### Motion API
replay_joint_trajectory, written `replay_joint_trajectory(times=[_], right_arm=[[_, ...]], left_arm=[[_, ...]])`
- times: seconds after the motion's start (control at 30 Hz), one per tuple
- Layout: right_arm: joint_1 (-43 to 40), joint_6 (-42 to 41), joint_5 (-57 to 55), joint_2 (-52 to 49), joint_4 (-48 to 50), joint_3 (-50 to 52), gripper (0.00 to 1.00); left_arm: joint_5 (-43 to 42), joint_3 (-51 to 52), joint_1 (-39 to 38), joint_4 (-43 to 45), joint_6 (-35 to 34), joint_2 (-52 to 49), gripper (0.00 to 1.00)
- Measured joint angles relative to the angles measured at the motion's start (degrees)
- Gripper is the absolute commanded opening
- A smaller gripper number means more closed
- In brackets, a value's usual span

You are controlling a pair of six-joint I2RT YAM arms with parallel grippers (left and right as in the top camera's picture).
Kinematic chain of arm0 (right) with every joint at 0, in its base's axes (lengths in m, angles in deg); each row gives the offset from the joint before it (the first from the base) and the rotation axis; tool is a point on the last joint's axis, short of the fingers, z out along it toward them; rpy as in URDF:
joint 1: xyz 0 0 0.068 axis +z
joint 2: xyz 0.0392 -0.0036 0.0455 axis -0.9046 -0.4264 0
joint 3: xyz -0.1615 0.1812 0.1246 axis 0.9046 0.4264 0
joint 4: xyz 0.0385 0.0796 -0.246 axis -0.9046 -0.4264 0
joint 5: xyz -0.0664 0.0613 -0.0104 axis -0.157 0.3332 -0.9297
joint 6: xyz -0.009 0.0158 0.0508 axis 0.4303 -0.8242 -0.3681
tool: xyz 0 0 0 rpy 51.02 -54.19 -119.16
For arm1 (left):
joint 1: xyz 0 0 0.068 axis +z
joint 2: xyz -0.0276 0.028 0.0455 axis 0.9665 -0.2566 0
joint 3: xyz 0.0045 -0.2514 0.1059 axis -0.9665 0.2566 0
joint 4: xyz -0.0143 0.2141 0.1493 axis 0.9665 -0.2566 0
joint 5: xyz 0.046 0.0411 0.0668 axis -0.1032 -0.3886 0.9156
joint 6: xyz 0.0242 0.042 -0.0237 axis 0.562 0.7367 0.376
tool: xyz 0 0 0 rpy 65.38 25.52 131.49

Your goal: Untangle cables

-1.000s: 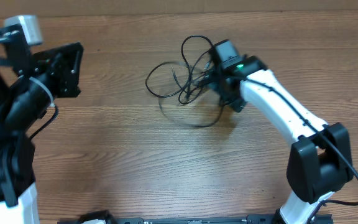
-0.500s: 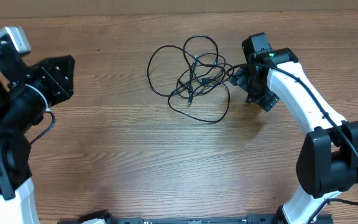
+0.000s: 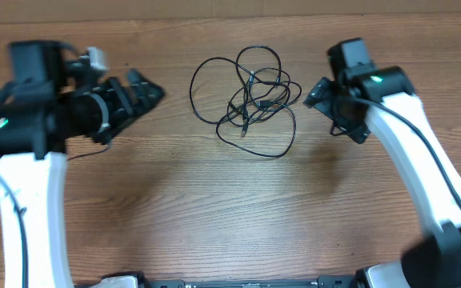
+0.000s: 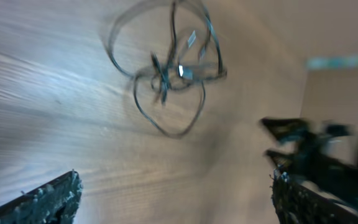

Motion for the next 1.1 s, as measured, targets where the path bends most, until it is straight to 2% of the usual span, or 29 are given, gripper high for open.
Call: replay_joint_trajectory(times=[0.17,0.33,0.57,0.7,0.8,0.9,1.03,1.1], right_arm=[[0.0,0.3,0.1,13.0,-2.9,-0.4,1.0],[0.0,1.1,0.0,23.3,-5.7,-0.5,1.0],[0.0,2.5,-0.5,34.5,-9.4,-0.5,1.0],[0.0,2.8,-2.8,39.0,-12.1,-0.5,1.0],[0.0,3.0,-4.9,39.8,-13.6,-0.6,1.0],[0.0,3.0,-6.4,39.6,-14.9,-0.6,1.0],[0.0,3.0,-7.2,39.2,-15.8,-0.6,1.0],[0.0,3.0,-7.3,39.1,-16.3,-0.6,1.0]], left_arm=[[1.5,0.2,-8.5,0.8,-0.3,-5.9,1.0],[5.0,1.9,-15.4,5.5,-4.7,-11.1,1.0],[7.6,8.1,-24.0,19.4,-13.6,-18.2,0.94],[13.3,11.0,-28.6,21.4,-21.6,-22.5,0.92],[16.5,11.2,-30.4,21.7,-25.0,-24.8,0.91],[19.3,11.3,-32.0,23.2,-27.9,-27.3,0.87],[21.7,11.3,-33.8,25.6,-31.4,-30.8,0.75],[22.3,11.3,-34.5,26.8,-32.7,-32.7,0.64]])
